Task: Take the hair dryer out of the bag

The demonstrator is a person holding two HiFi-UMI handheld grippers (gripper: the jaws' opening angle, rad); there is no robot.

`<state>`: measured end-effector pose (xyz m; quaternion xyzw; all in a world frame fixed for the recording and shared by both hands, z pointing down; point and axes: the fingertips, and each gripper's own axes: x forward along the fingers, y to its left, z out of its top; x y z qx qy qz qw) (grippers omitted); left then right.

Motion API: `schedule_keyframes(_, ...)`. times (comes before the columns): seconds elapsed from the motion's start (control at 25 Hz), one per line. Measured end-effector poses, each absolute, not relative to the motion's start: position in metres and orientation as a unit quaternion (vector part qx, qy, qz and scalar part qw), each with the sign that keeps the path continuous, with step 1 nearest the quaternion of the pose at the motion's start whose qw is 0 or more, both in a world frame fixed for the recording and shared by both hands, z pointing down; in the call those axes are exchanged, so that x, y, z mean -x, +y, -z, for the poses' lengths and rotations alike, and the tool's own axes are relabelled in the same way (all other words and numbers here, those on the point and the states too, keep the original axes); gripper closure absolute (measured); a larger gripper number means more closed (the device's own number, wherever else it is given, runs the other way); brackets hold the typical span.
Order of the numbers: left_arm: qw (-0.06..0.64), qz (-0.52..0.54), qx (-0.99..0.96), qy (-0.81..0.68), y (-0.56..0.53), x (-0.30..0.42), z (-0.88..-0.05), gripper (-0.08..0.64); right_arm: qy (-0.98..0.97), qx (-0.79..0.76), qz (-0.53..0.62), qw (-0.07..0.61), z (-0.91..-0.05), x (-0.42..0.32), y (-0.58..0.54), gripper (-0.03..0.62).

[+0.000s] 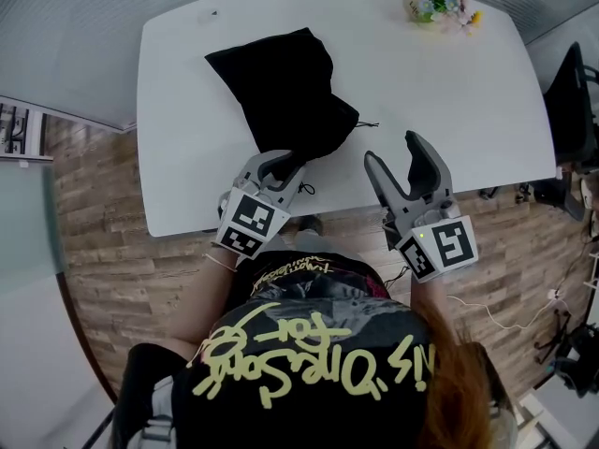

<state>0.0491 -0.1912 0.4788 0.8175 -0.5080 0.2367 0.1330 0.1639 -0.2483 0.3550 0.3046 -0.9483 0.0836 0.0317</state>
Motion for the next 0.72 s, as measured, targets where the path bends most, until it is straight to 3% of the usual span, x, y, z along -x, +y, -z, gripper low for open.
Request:
schedule_keyframes(0.2,0.138,-0.219,-0.818,-0.514,-0.19,-0.042,-0.468,0.523,-0.949,-0.302,-0.083,0.03,-0.353,-0.161,-0.248,0.29)
schedule_keyframes(0.72,0.133,-0.177,-0.844,-0.489,-0.197,-0.016,-0.429,0.538,-0.94,-0.333,-0.073,0.03,-0.344,-0.143,-0.248,0.29)
